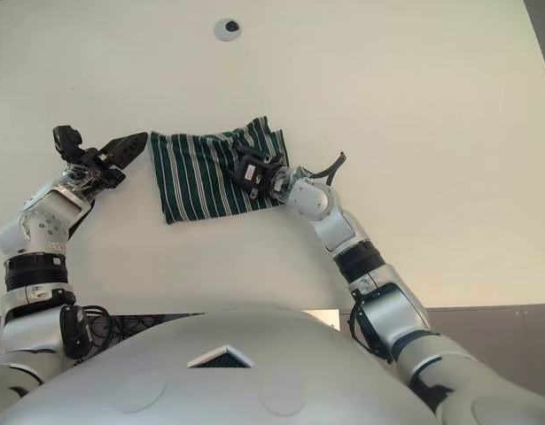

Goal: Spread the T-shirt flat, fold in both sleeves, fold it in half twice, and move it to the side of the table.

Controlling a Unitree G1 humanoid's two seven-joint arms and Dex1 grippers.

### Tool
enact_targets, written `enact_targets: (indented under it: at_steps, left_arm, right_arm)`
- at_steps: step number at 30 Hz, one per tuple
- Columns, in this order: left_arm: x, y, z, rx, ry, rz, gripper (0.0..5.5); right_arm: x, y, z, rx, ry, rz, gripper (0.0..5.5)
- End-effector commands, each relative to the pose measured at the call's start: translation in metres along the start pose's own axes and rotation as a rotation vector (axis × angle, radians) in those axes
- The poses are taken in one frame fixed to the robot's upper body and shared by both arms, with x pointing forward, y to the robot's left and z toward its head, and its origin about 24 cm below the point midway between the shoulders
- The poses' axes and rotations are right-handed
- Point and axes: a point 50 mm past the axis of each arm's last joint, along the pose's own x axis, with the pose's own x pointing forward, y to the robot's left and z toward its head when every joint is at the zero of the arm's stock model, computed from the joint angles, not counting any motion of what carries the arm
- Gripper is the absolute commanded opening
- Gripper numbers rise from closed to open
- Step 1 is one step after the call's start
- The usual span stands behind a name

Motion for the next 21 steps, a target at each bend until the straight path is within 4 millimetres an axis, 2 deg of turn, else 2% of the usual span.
enact_targets:
  at_steps: [1, 3, 4, 6, 8, 9, 11, 13, 14, 15, 18, 21]
  left_arm:
    - [-0.02, -0.007, 0.035, -0.151, -0.476, 0.037, 3.82]
    - [-0.017, -0.025, 0.041, -0.176, -0.638, -0.007, 3.82]
    - [-0.011, -0.033, 0.039, -0.177, -0.673, -0.023, 3.82]
    - [0.002, -0.048, 0.031, -0.179, -0.719, -0.046, 3.82]
    - [0.023, -0.058, 0.018, -0.099, -0.717, 0.007, 3.82]
    - [0.034, -0.065, 0.009, 0.016, -0.705, 0.04, 3.82]
    - [0.048, -0.077, -0.003, 0.224, -0.694, 0.068, 3.82]
    - [0.054, -0.087, -0.01, 0.405, -0.729, 0.077, 3.82]
    - [0.055, -0.093, -0.013, 0.466, -0.751, 0.066, 3.82]
    - [0.055, -0.095, -0.016, 0.52, -0.762, 0.059, 3.82]
    - [0.053, -0.096, -0.026, 0.661, -0.784, 0.047, 3.82]
    - [0.055, -0.09, -0.033, 0.765, -0.745, 0.021, 3.82]
  right_arm:
    - [-0.082, -0.035, -0.089, 0.38, 0.371, -0.175, 2.3]
    - [-0.14, -0.081, -0.109, 0.633, 0.372, -0.463, 2.3]
    - [-0.161, -0.098, -0.113, 0.732, 0.343, -0.587, 2.3]
    - [-0.185, -0.122, -0.114, 0.84, 0.273, -0.764, 2.3]
    - [-0.192, -0.14, -0.102, 0.796, 0.153, -0.866, 2.3]
    - [-0.185, -0.149, -0.083, 0.618, 0.045, -0.893, 2.3]
    - [-0.164, -0.151, -0.043, 0.319, -0.158, -0.914, 2.3]
    - [-0.138, -0.138, 0.001, -0.078, -0.315, -0.924, 2.3]
    - [-0.122, -0.127, 0.017, -0.255, -0.368, -0.913, 2.3]
    - [-0.109, -0.116, 0.026, -0.357, -0.411, -0.916, 2.3]
    - [-0.077, -0.086, 0.025, -0.298, -0.454, -1.034, 2.3]
    - [-0.051, -0.052, 0.014, -0.262, -0.435, -0.964, 2.3]
